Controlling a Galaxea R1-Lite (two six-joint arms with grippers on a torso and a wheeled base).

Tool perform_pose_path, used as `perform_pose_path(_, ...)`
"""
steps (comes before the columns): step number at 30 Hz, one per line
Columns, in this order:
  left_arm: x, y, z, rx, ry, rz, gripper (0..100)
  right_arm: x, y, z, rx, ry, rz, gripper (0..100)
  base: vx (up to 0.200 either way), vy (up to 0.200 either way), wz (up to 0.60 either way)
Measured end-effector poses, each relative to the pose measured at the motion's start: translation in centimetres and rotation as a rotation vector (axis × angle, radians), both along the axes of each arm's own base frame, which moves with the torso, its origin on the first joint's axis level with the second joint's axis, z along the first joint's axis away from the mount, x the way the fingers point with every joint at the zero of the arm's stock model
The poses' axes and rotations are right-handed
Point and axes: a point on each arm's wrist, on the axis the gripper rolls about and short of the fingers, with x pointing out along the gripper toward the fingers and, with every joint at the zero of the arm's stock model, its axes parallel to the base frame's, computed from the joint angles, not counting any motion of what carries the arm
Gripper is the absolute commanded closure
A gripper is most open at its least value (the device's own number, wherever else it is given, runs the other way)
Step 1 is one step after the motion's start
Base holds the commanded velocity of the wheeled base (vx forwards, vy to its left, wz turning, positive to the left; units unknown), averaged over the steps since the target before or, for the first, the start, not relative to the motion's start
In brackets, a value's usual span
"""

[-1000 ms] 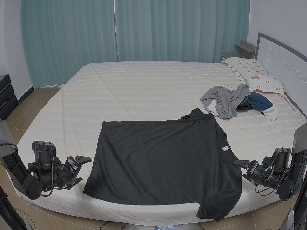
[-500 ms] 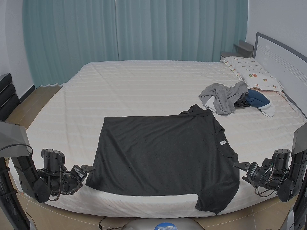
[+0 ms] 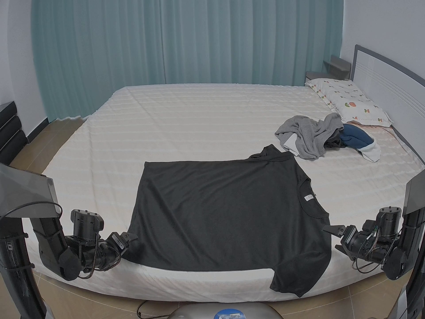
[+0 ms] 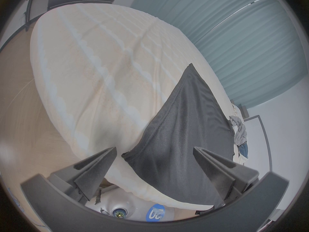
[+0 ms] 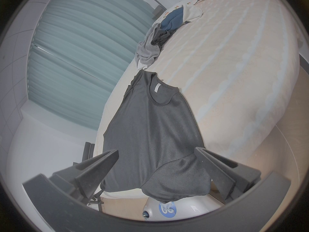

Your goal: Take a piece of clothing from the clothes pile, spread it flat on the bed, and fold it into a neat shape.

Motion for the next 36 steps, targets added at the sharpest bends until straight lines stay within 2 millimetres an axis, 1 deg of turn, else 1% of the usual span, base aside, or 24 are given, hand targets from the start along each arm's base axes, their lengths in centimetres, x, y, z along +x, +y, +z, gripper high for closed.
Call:
perform_pose_path(4, 0.0, 0.0, -0.4, 0.034, 0.008, -0.030, 100, 0.0, 0.0, 0.0, 0.000, 0.000, -0.002, 0, 0.000, 0.000, 0.00)
perform_pose_path(11, -0.2, 0.1, -0.8, 0.053, 0.025, -0.019, 100, 0.0, 0.0, 0.0, -0.001, 0.000, -0.003, 0, 0.000, 0.000, 0.00)
perform_pose_path(25, -2.1, 0.9, -1.3, 0.089, 0.093, -0.021, 100, 0.1, -0.2, -0.3, -0.003, 0.010, -0.010, 0, 0.000, 0.000, 0.00)
perform_pose_path(36, -2.6, 1.1, -1.4, 0.106, 0.108, -0.031, 100, 0.0, -0.2, -0.3, -0.004, 0.014, -0.009, 0, 0.000, 0.000, 0.00)
